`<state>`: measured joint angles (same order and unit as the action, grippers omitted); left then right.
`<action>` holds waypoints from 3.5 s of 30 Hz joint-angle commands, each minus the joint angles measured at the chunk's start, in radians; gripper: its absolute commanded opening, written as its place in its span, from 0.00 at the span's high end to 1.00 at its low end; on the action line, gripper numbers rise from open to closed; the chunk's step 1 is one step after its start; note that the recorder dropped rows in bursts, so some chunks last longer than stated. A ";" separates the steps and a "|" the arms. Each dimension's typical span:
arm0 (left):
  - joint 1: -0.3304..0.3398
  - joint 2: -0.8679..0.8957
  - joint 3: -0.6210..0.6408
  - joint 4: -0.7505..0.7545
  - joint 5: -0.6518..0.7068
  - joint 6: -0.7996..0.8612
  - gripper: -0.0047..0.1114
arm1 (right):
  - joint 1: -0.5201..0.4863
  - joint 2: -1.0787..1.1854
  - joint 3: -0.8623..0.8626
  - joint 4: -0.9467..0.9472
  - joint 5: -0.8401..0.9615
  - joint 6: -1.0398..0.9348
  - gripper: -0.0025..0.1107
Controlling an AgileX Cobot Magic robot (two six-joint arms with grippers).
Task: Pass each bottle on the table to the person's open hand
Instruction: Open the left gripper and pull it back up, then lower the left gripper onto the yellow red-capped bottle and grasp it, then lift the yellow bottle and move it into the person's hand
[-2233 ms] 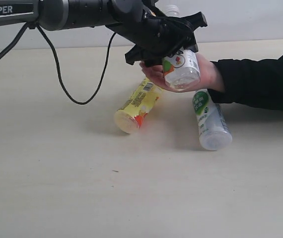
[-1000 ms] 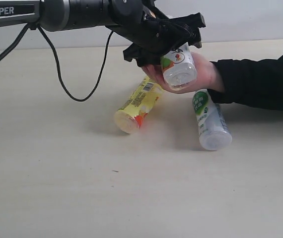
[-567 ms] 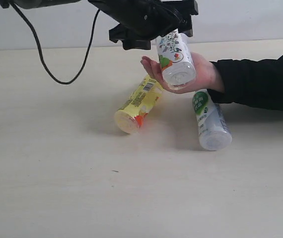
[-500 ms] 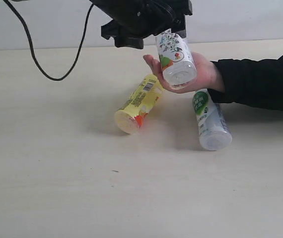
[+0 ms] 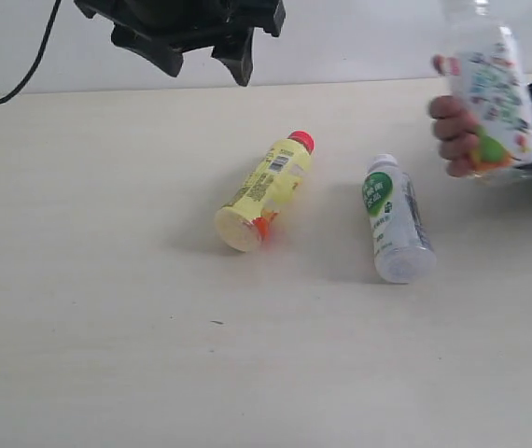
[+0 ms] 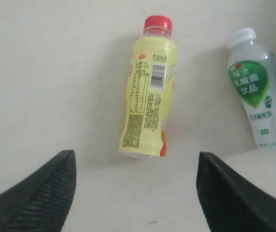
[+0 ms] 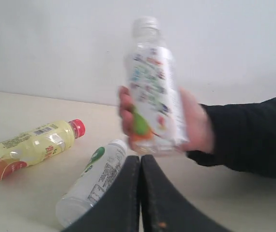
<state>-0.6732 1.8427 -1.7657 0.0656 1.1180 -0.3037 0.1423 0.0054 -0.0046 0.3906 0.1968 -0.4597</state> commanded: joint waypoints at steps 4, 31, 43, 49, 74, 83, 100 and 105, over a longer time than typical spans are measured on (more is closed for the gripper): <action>-0.020 -0.013 0.021 0.003 0.087 0.055 0.38 | 0.003 -0.005 0.005 0.001 -0.003 0.001 0.98; -0.050 0.284 0.115 0.003 -0.424 0.105 0.38 | 0.003 -0.005 0.005 -0.001 -0.003 0.001 0.98; -0.046 0.333 0.115 0.060 -0.469 0.117 0.38 | 0.003 -0.005 0.005 0.002 -0.003 0.001 0.98; -0.046 0.361 0.115 0.060 -0.469 0.117 0.38 | 0.003 -0.005 0.005 0.002 -0.003 0.001 0.98; -0.046 0.417 0.115 0.061 -0.410 0.117 0.38 | 0.003 -0.005 0.005 0.002 -0.003 0.001 0.98; -0.046 0.417 0.115 0.058 -0.386 0.117 0.45 | 0.003 -0.005 0.005 0.002 -0.003 0.001 0.98; -0.046 0.353 0.115 0.167 -0.267 0.028 0.96 | 0.003 -0.005 0.005 0.002 -0.003 0.001 0.98; -0.046 0.309 0.115 0.186 -0.240 -0.001 0.96 | 0.003 -0.005 0.005 0.002 -0.003 0.001 0.98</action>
<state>-0.7183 2.1864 -1.6517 0.2283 0.8583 -0.2730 0.1423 0.0054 -0.0046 0.3906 0.1968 -0.4597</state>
